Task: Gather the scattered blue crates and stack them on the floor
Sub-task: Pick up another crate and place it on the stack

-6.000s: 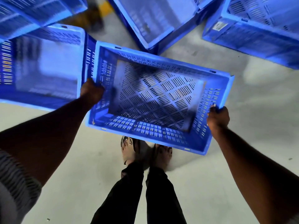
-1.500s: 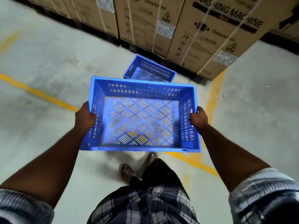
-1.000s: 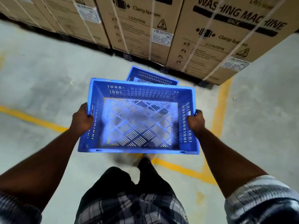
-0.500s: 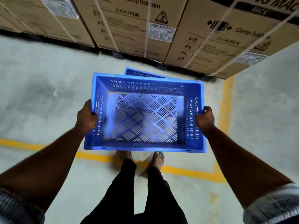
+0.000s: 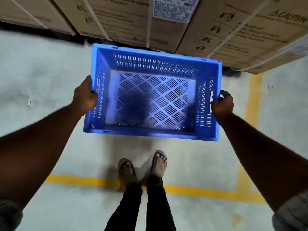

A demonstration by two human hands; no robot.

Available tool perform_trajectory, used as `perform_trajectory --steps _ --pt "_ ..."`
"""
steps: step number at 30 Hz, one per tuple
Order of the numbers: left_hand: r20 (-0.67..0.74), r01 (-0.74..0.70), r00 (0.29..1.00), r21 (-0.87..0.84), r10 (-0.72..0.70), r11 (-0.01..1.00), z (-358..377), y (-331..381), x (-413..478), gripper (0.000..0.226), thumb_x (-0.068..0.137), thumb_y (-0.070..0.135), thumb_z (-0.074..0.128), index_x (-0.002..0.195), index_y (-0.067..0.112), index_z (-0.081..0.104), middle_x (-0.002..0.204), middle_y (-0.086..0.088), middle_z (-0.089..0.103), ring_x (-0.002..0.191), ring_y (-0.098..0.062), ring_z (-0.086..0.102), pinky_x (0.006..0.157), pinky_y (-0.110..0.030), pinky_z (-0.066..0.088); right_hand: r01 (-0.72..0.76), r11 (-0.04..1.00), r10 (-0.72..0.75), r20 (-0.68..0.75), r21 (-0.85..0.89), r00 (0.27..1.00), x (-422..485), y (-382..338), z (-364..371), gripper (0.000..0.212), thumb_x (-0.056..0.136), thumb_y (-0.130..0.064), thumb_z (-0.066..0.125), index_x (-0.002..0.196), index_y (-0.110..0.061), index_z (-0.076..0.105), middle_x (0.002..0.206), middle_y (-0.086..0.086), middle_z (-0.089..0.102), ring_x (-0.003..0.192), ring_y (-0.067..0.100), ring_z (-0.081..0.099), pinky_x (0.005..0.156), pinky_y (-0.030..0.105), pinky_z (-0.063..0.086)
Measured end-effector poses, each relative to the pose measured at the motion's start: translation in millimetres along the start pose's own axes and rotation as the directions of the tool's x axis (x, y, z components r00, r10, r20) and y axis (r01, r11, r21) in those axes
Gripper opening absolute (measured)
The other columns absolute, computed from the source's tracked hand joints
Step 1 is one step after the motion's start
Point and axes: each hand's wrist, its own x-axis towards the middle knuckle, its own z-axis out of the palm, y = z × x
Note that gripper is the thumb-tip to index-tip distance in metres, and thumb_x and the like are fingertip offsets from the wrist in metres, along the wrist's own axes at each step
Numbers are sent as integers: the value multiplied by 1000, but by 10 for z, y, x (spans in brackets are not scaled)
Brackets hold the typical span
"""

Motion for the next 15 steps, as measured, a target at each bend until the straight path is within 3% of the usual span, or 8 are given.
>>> perform_trajectory --steps 3,8,12,15 --pt "-5 -42 999 20 42 999 233 22 454 24 81 11 48 103 20 49 99 -15 63 80 -28 60 73 -51 55 -3 999 3 -2 33 1000 471 75 264 58 66 -7 53 122 -23 60 106 8 70 94 31 68 88 48 55" --pt "-14 -114 993 51 115 992 639 85 987 27 86 7 50 95 32 47 103 -13 63 91 -34 63 79 -44 54 26 998 -24 -29 55 999 1098 252 605 58 62 -13 50 118 -25 59 102 10 71 91 37 68 85 53 55" --pt "-16 -118 993 50 119 992 927 16 1229 33 88 6 47 117 21 50 112 -11 64 95 -29 60 84 -31 45 81 997 -81 -21 2 996 1309 316 738 55 68 -16 49 121 -29 57 106 5 71 90 28 66 89 48 54" --pt "-27 -111 993 32 112 993 1011 2 1286 50 88 8 46 135 25 41 125 -6 61 108 -31 59 92 -31 42 155 987 -155 -7 -51 988 1253 269 732 53 77 -14 49 129 -27 53 116 3 68 103 26 65 93 39 51"
